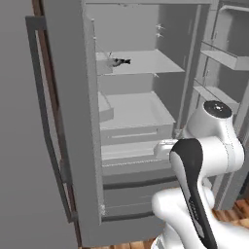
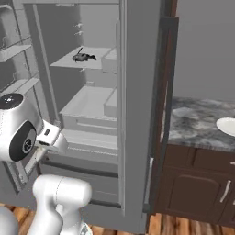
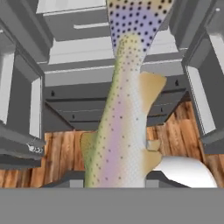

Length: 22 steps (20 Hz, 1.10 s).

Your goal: Place the fish on the counter behind the older fish on the same shelf of the fridge to maintain FIFO order. Close the fridge door when finished.

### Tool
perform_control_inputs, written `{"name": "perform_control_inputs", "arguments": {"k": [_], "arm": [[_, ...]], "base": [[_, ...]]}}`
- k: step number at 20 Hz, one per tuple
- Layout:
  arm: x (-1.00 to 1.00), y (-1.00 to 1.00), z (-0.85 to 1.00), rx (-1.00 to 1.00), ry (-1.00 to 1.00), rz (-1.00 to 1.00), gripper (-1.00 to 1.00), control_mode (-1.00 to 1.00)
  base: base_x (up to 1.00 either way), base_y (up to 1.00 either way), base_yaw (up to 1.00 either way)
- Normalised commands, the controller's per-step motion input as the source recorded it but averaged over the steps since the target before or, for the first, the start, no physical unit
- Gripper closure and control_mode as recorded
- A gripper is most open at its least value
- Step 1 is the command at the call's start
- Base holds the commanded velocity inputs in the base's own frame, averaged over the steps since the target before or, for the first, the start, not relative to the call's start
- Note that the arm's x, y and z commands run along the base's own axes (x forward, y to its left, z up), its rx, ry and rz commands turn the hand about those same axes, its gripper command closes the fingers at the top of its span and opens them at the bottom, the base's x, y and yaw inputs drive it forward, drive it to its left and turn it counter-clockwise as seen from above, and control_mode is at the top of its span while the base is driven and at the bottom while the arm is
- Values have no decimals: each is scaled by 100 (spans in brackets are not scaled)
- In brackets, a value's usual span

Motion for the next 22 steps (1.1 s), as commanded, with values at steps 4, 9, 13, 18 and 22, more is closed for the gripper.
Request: {"name": "perform_control_inputs", "arguments": {"k": [4,9,13,18,22], "arm": [[0,0,0,0,0,0,100,100],[0,0,0,0,0,0,100,100],[0,0,0,0,0,0,100,100],[0,0,0,0,0,0,100,100],[0,0,0,0,0,0,100,100]], "base": [[74,-6,0],[75,-1,0],[74,0,0],[73,0,-3],[82,0,-8]]}}
